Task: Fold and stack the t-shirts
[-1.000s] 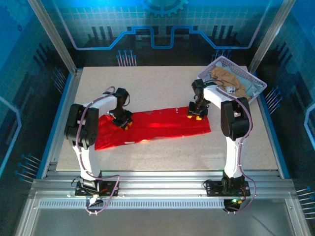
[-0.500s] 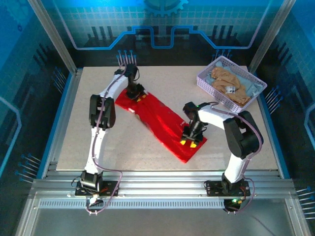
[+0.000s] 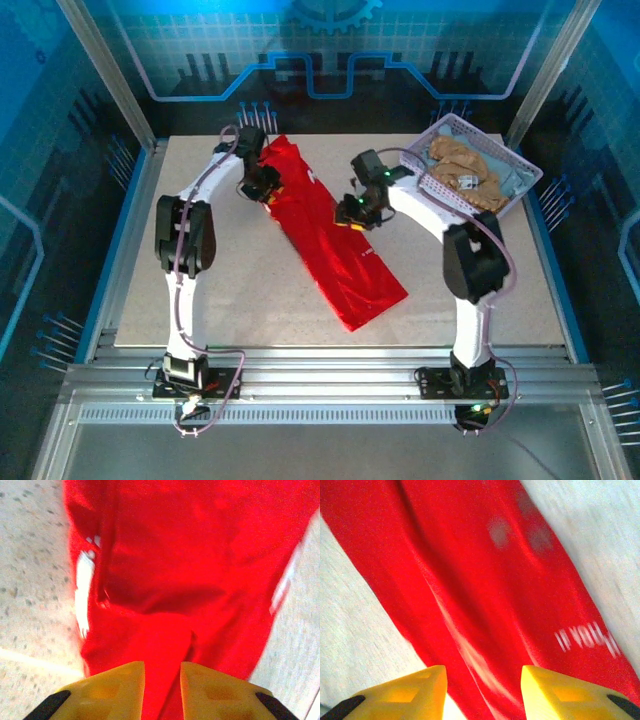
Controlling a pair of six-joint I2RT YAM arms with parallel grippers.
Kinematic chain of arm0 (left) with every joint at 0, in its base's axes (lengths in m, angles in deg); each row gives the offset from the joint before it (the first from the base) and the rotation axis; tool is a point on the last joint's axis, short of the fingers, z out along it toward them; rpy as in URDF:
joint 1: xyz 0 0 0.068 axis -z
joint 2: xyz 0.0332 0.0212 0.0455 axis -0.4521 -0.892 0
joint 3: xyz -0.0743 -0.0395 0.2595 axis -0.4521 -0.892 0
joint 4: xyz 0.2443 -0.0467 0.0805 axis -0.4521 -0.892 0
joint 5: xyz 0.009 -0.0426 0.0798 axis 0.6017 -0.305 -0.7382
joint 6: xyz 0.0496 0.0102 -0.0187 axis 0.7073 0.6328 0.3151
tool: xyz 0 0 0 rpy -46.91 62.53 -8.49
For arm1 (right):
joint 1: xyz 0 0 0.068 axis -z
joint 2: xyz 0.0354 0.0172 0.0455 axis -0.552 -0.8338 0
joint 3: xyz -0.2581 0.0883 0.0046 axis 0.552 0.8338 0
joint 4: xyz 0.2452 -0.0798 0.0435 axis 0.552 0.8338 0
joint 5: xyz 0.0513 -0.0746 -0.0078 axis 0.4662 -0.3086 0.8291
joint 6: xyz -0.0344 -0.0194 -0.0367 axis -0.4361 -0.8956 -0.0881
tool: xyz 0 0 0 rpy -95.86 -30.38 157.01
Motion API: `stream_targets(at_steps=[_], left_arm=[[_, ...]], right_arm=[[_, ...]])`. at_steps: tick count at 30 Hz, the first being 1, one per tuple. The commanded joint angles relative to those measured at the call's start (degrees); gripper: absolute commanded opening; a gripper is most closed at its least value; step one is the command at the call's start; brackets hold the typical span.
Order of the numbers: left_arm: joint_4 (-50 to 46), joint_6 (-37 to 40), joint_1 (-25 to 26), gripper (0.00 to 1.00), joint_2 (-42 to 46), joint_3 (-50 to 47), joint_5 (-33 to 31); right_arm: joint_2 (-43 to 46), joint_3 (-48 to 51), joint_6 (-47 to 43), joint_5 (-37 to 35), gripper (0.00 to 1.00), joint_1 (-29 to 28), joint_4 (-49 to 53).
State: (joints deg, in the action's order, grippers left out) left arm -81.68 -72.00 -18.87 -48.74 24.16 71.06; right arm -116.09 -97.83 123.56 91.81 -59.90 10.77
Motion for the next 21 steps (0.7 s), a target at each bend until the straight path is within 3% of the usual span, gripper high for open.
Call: stream_targets(at_steps=[1,5,8,17,21], left_arm=[[8.0,-8.6,-0.5,0.27,-4.1,-0.6,1.1],[7.2,-9.7,0.1,0.27,-9.3,4.7,1.9],[5.8,-9.3,1.1,0.27,-12.5,7.2,2.8],[7.8,-6.9,5.7,0.27,-21.0,14.5,10.8],[7.5,-6.8,7.2,0.27,-27.1,24.6,14.3]], right_arm=[[-8.8,-7.3,-4.9,2.1,0.42,0.7,-1.8],[-17.8,-16.9,-2.4,1.2,0.38,1.7,4.6],[-19.5,-16.9,1.4,-0.2,0.37,2.9,8.0],[-4.9,6.4,11.4,-1.6,0.35,6.8,2.9],[-1.7,11.8,15.4,-0.1,0.35,7.1,0.7]])
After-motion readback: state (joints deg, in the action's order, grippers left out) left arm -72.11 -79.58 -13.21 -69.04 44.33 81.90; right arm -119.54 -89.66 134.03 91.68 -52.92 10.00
